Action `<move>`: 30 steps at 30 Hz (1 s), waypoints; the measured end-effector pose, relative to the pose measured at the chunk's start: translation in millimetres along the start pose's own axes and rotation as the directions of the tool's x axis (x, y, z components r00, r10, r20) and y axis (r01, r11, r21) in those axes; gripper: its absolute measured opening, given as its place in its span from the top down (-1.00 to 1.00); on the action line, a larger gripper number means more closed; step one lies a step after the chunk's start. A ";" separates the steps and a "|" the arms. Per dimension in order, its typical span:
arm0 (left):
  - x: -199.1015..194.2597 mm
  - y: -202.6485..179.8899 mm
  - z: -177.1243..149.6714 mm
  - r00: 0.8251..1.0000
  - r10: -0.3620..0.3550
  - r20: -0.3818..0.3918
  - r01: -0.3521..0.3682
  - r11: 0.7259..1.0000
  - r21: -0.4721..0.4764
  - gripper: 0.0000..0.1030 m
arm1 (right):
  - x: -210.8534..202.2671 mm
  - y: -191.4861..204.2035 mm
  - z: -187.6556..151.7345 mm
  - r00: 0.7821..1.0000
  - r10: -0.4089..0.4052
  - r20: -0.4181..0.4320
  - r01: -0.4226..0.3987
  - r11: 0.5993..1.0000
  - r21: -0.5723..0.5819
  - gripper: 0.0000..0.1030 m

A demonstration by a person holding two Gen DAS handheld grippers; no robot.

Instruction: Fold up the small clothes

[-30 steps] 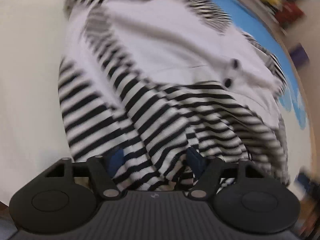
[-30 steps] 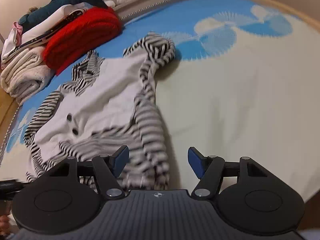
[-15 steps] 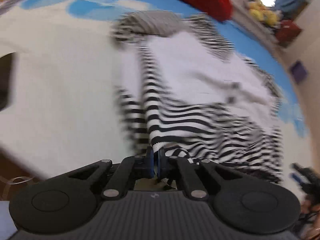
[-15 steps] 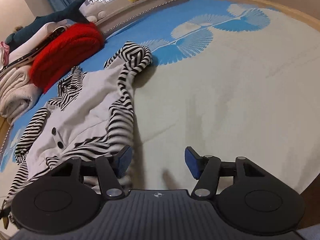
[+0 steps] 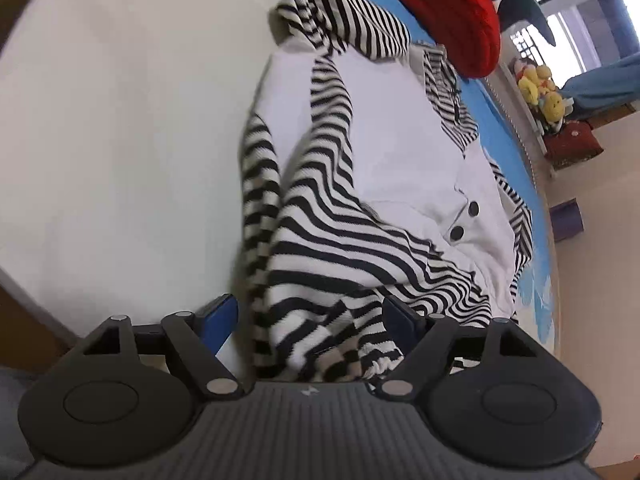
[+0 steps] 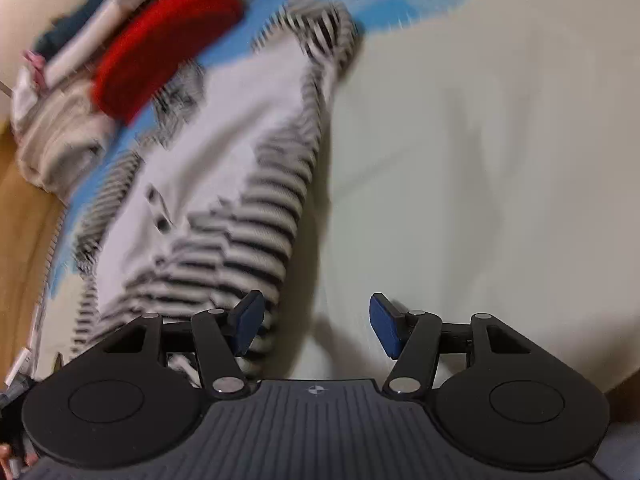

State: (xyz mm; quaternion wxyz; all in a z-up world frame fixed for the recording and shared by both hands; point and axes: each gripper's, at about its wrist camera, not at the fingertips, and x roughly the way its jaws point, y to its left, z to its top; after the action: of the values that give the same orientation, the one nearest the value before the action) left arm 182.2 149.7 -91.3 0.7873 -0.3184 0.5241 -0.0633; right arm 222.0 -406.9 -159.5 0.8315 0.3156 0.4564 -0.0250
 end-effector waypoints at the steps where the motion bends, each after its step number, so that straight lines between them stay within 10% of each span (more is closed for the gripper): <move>1: 2.6 -4.8 -2.3 1.000 0.014 -0.001 -0.014 1.000 0.019 -0.59 | 4.4 2.9 -1.8 1.000 -0.014 -0.007 0.014 1.000 -0.016 -0.18; 4: 12.4 -19.5 -8.4 0.998 0.062 0.008 -0.062 0.992 0.111 0.18 | 9.9 23.8 6.5 0.999 0.028 0.016 -0.027 0.996 -0.084 0.51; 9: 16.7 -16.0 -6.3 0.997 0.074 0.013 -0.075 0.995 0.071 0.26 | 33.5 95.4 26.9 0.996 0.064 0.065 -0.039 0.942 -0.333 0.83; 16: 13.4 -0.7 6.4 0.996 0.084 0.027 -0.084 0.996 0.003 0.25 | 111.3 142.5 61.7 0.979 0.116 -0.168 -0.158 0.952 -0.262 0.82; 20: 13.1 3.7 11.7 0.998 0.065 0.024 -0.064 0.997 -0.030 0.25 | 54.6 118.2 73.5 0.973 0.214 -0.089 -0.227 0.953 -0.199 0.57; 25: 15.9 -6.5 11.3 0.997 0.066 0.031 -0.066 0.998 0.007 0.25 | -23.6 71.3 59.0 0.988 -0.035 0.149 0.076 0.956 -0.284 0.57; 27: 17.3 -9.5 10.0 0.997 0.072 0.033 -0.072 0.997 0.011 0.25 | -13.6 53.8 44.7 0.967 -0.221 0.123 0.247 0.928 -0.277 0.56; 30: 19.2 -11.6 6.8 0.996 0.082 0.028 -0.083 0.996 0.021 0.25 | 16.2 45.7 19.5 0.975 -0.221 0.018 0.216 0.930 -0.296 0.56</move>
State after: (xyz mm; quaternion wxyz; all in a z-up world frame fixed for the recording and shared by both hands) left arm 199.3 135.2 -98.0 0.8000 -0.2884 0.5252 -0.0321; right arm 261.0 -377.1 -141.6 0.8579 0.1350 0.4935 -0.0462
